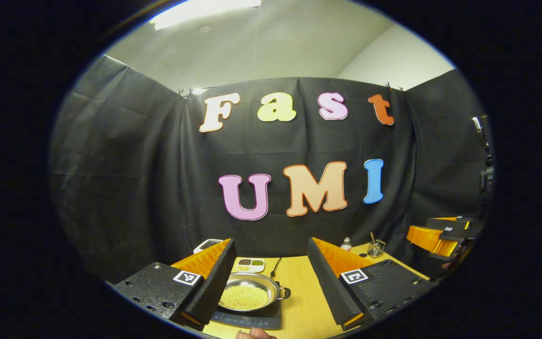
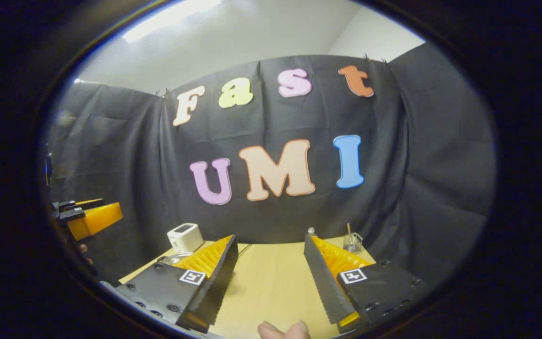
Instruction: First push the handle of the pot to place it horizontally, then grasp the pot with both hands and set it on the induction cooktop.
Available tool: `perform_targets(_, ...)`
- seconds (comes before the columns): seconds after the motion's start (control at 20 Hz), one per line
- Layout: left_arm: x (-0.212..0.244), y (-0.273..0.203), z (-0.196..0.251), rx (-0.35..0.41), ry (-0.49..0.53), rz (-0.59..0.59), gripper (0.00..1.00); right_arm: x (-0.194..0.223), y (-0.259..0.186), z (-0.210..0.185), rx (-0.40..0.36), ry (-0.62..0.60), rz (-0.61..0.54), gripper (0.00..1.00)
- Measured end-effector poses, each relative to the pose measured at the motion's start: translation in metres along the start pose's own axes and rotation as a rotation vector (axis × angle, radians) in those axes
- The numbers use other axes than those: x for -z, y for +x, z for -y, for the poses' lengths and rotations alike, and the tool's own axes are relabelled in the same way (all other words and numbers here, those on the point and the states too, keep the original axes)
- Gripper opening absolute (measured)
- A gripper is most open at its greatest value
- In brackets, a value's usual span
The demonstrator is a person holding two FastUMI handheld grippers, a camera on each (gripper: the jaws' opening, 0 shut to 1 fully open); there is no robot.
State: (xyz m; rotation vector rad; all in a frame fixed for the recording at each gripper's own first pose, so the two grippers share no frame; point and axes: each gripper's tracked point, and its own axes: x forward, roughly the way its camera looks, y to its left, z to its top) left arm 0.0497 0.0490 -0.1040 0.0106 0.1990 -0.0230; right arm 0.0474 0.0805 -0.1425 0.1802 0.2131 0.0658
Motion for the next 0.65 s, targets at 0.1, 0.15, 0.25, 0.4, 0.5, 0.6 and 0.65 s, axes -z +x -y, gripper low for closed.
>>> perform_targets(0.1,-0.02,-0.015,0.0,-0.001,-0.014,0.046,0.93,-0.017,-0.015,-0.001,0.004,-0.006,0.028,0.84)
perform_targets(0.15,-0.028,-0.023,0.0,0.001,-0.003,0.058,0.92,-0.024,-0.021,-0.004,0.004,-0.009,0.035,0.84)
perform_targets(0.25,-0.039,-0.038,-0.003,0.001,0.012,0.092,0.91,-0.037,-0.031,-0.007,0.008,-0.022,0.062,0.84)
perform_targets(0.4,-0.046,-0.051,-0.005,0.004,0.005,0.106,0.92,-0.058,-0.045,-0.019,0.002,-0.017,0.103,0.85)
perform_targets(0.5,-0.043,-0.055,-0.008,0.001,-0.005,0.098,0.91,-0.063,-0.051,-0.023,-0.001,-0.045,0.119,0.84)
perform_targets(0.6,-0.039,-0.055,-0.009,0.003,-0.019,0.087,0.91,-0.073,-0.058,-0.022,0.006,-0.056,0.138,0.84)
perform_targets(0.65,-0.039,-0.056,-0.008,0.006,-0.022,0.085,0.91,-0.076,-0.061,-0.021,0.009,-0.057,0.146,0.84)
